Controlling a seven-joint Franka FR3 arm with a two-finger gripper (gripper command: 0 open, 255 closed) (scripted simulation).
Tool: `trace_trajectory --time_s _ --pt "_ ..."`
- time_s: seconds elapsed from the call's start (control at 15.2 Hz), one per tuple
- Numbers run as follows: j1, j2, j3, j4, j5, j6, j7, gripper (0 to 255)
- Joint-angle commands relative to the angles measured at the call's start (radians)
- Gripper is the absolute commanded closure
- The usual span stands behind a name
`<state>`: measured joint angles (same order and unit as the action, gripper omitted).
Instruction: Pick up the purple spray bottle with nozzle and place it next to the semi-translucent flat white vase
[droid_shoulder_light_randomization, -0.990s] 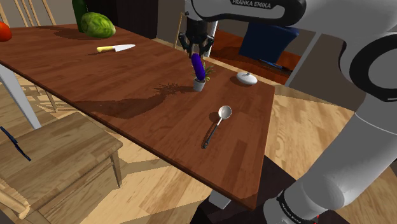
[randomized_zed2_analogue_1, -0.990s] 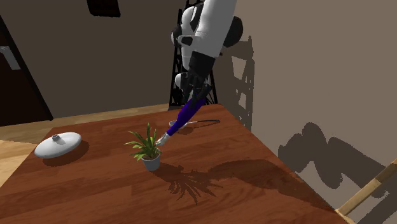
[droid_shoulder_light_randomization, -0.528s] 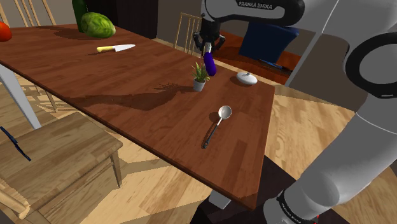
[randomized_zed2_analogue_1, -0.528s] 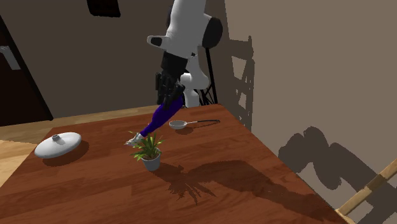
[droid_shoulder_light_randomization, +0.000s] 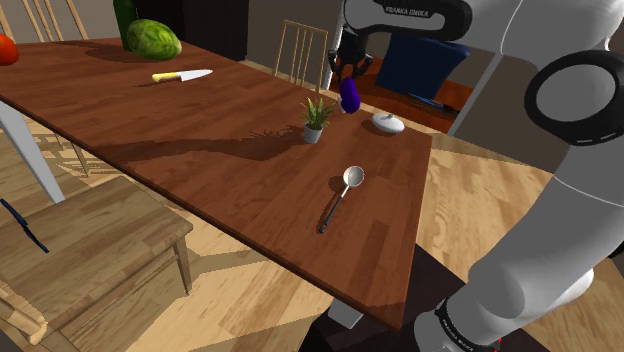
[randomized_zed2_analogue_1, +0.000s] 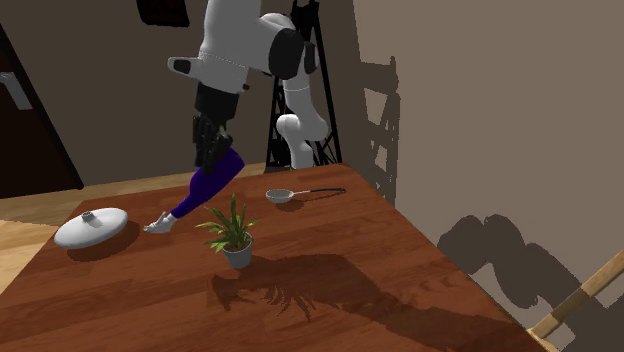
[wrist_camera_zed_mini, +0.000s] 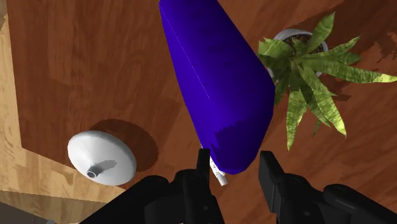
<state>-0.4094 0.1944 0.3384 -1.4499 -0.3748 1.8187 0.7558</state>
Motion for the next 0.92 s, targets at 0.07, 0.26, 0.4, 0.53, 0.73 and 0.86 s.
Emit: trace_trajectory --time_s 0.07,0.26,0.4,0.53,0.73,0.86 --pt "-0.033 0.039 -0.022 0.057 0.004 0.000 -0.063 255" --pt "-0.064 0.087 -0.043 0.121 0.008 0.001 -0.123 255" --pt "-0.083 0.125 -0.056 0.174 0.010 -0.004 -0.163 255" --pt "-0.101 0.170 -0.068 0.238 0.012 -0.013 -0.203 255" --pt "-0.124 0.251 -0.083 0.357 0.013 -0.037 -0.263 255" --pt "-0.135 0.309 -0.092 0.447 0.013 -0.061 -0.300 255"
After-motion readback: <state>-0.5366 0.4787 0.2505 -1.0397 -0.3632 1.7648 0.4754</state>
